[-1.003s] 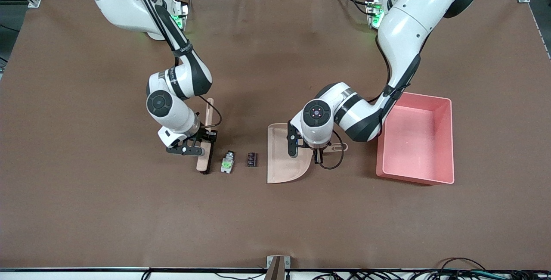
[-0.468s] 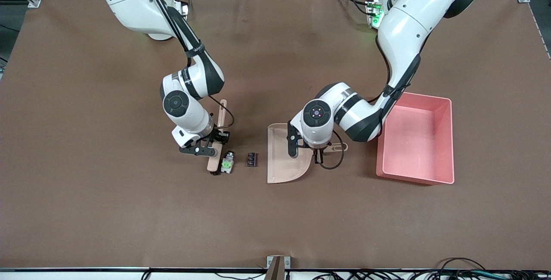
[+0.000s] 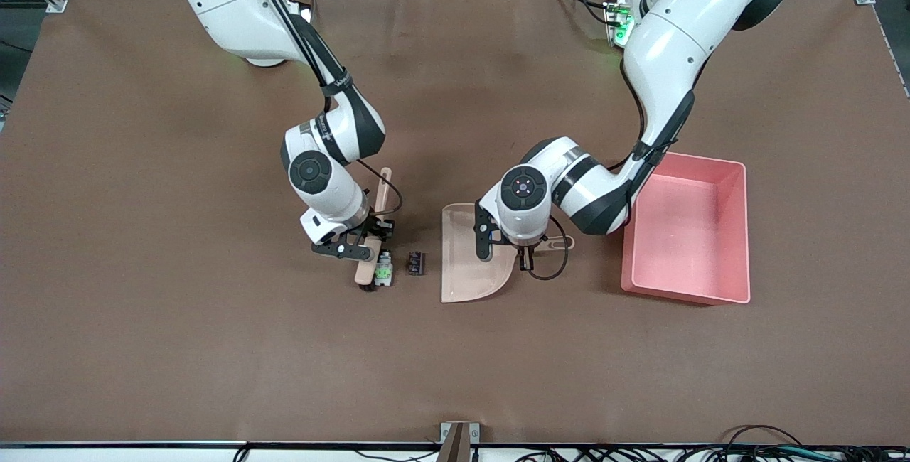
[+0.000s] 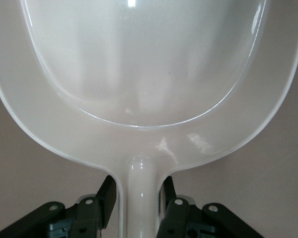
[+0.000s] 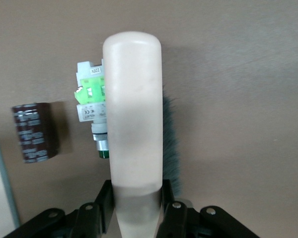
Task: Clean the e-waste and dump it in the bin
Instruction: 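Sweep the switch and capacitor into the dustpan with the right gripper's brush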
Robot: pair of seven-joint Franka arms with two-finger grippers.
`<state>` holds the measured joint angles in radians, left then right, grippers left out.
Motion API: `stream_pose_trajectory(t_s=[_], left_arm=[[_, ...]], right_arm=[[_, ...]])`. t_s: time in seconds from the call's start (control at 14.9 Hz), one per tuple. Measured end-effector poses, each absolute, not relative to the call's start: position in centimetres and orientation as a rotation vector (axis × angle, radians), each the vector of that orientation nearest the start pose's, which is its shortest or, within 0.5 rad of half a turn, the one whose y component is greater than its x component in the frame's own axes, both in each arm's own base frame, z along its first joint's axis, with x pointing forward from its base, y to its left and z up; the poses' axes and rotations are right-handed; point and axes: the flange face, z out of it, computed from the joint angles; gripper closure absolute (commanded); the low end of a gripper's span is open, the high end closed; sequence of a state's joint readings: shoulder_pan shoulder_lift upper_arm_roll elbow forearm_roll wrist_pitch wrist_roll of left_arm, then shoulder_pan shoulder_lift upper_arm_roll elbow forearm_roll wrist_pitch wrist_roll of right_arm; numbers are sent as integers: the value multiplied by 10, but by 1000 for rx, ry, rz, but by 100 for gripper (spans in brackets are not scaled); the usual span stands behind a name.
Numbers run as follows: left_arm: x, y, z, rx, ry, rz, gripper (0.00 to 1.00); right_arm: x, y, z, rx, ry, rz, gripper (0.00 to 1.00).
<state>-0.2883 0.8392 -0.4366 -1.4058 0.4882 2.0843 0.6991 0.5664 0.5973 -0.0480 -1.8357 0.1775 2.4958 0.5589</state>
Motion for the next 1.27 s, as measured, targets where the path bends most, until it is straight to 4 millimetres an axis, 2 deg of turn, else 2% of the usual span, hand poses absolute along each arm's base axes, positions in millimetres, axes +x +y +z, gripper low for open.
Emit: stream_pose_trajectory(t_s=[0.47,0.6,0.87,1.07,1.27], left_arm=[[593,-410,223,-2165,2150,111,64],[594,-410,223,-2167,2148,112,71],[593,-411,221,-2182,2122,113,99],[590,-417,221,-2155,2102,122,100],[589,-420,221,-2147,2092,128,100]], right_arm=[[559,361,211,-3003,219,-22,100],[555,373,211,-3000,201,-24,100],[549,398,213,-2989,197,-34,100],[541,420,213,-2983,164,-42,100],[536,434,216,-2976,133,-52,100]])
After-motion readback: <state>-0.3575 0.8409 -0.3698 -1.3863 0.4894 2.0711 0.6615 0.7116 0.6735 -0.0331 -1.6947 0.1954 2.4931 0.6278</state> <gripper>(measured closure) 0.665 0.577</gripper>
